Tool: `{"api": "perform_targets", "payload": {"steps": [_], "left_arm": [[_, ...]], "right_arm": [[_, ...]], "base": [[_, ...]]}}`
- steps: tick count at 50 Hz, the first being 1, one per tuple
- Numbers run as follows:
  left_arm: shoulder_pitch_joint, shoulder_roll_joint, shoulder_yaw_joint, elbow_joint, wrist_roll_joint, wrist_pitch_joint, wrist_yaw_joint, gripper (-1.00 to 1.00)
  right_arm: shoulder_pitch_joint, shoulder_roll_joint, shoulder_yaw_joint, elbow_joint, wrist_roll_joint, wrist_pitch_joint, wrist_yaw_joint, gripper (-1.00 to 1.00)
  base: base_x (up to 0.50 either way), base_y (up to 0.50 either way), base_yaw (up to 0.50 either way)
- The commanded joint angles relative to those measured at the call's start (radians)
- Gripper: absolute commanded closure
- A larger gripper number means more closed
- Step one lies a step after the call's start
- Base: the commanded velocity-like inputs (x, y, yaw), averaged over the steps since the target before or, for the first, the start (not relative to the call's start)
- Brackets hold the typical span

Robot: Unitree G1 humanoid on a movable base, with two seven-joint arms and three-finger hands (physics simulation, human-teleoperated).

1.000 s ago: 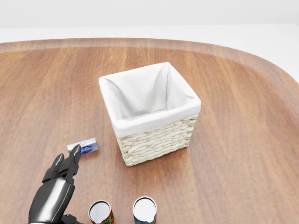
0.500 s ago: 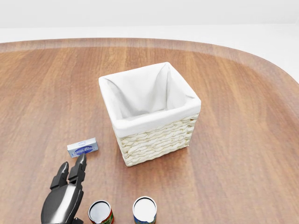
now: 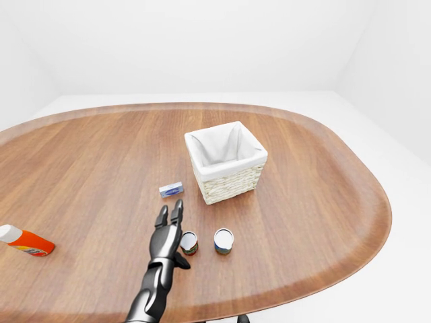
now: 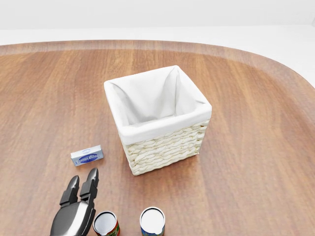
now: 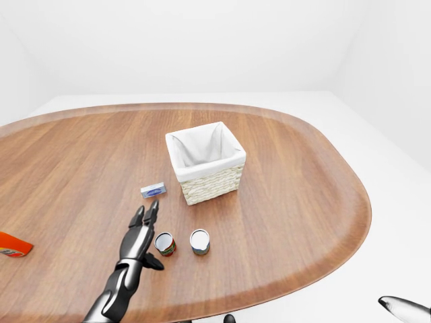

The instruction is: Pick up the tomato sauce, and put it in the basket.

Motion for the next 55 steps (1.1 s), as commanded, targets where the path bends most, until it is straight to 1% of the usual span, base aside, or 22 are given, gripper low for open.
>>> {"api": "perform_targets", "payload": {"steps": [1, 9, 22, 25, 32, 34, 39, 51, 55], "left_arm": [[0.026, -0.009, -0.02, -0.022, 0.011, 0.0, 0.003, -1.0], [0.047, -0.018, -0.037, -0.042, 0.014, 0.0, 0.001, -1.0], [0.053, -0.038, -0.065, -0.116, 0.029, 0.0, -0.044, -1.0], [0.047, -0.04, -0.073, -0.108, 0.036, 0.0, -0.041, -1.0], [0.032, -0.045, -0.082, -0.089, 0.047, 0.0, -0.03, -1.0], [0.011, -0.051, -0.086, -0.066, 0.054, 0.0, -0.025, -1.0], [0.0, -0.057, -0.091, -0.062, 0.053, 0.0, -0.03, -1.0], [0.008, -0.054, -0.094, -0.059, 0.06, 0.0, -0.023, -1.0], [0.009, -0.05, -0.095, -0.038, 0.063, 0.0, -0.009, -1.0]], "right_arm": [[-0.001, 0.005, 0.004, 0.0, -0.006, -0.001, 0.003, -1.0], [0.0, 0.008, 0.003, 0.0, -0.004, -0.003, 0.007, -1.0], [0.009, -0.004, 0.022, 0.0, -0.014, -0.015, -0.006, -1.0], [0.011, -0.001, 0.011, 0.0, -0.002, -0.015, -0.002, -1.0], [0.01, 0.0, 0.014, 0.0, -0.006, -0.016, -0.001, -1.0], [0.01, 0.0, 0.012, 0.0, -0.004, -0.016, 0.0, -1.0], [0.009, 0.001, 0.003, 0.0, 0.004, -0.012, 0.002, -1.0], [0.009, 0.002, 0.009, 0.0, -0.002, -0.014, 0.001, -1.0], [0.009, 0.005, 0.006, 0.0, 0.0, -0.014, 0.005, -1.0]], "base": [[0.0, 0.0, 0.0], [0.0, 0.0, 0.0], [0.0, 0.0, 0.0], [0.0, 0.0, 0.0], [0.0, 0.0, 0.0], [0.0, 0.0, 0.0], [0.0, 0.0, 0.0], [0.0, 0.0, 0.0], [0.0, 0.0, 0.0]]}}
